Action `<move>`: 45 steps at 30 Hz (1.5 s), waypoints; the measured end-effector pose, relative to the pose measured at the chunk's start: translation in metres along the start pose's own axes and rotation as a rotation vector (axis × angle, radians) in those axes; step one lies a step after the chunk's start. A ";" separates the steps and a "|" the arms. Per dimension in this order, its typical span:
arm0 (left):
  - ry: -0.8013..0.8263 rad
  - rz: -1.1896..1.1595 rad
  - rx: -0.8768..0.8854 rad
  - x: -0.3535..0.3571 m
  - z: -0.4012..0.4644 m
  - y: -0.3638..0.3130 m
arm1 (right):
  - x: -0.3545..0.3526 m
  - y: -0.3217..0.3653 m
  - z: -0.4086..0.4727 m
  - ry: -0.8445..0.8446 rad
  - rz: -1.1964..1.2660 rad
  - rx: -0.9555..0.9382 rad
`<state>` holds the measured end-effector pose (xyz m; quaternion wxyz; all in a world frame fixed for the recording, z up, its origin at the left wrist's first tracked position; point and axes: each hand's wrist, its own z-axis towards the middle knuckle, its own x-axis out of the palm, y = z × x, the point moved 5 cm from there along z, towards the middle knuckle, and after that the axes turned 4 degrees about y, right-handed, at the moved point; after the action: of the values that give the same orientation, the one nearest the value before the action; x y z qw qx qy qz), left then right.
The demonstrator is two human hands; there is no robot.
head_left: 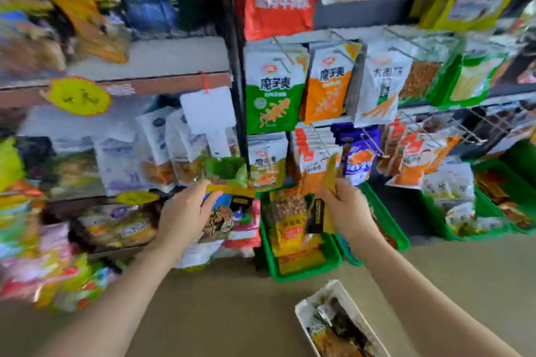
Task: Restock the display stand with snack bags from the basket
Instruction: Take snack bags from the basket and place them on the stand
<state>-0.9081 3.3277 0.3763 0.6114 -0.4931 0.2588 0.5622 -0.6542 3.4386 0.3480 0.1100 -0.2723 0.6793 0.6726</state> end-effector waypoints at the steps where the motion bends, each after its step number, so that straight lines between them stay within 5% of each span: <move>1: -0.066 -0.011 -0.062 -0.029 0.003 0.022 | 0.015 0.031 0.002 0.021 0.041 -0.058; 15: -0.658 -0.014 -0.014 -0.296 0.101 0.219 | 0.156 0.352 0.052 0.017 0.704 -0.341; 26: -0.747 -0.249 -0.188 -0.313 0.227 0.339 | 0.248 0.458 0.161 -0.017 0.693 -0.342; 32: -0.572 0.081 -0.288 -0.282 0.274 0.393 | 0.337 0.470 0.244 0.028 0.548 -0.143; 36: -0.315 0.257 -0.236 -0.255 0.288 0.422 | 0.363 0.479 0.267 0.001 0.518 -0.120; 40: -0.124 0.435 -0.266 -0.239 0.282 0.450 | 0.389 0.484 0.270 0.190 0.471 -0.041; 45: -0.112 0.359 0.020 -0.231 0.257 0.434 | 0.372 0.463 0.249 0.192 0.363 -0.092</move>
<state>-1.4325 3.4065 0.5398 0.5197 -0.4009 0.3138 0.6861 -1.2559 3.5739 0.5334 -0.0907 -0.2131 0.6929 0.6828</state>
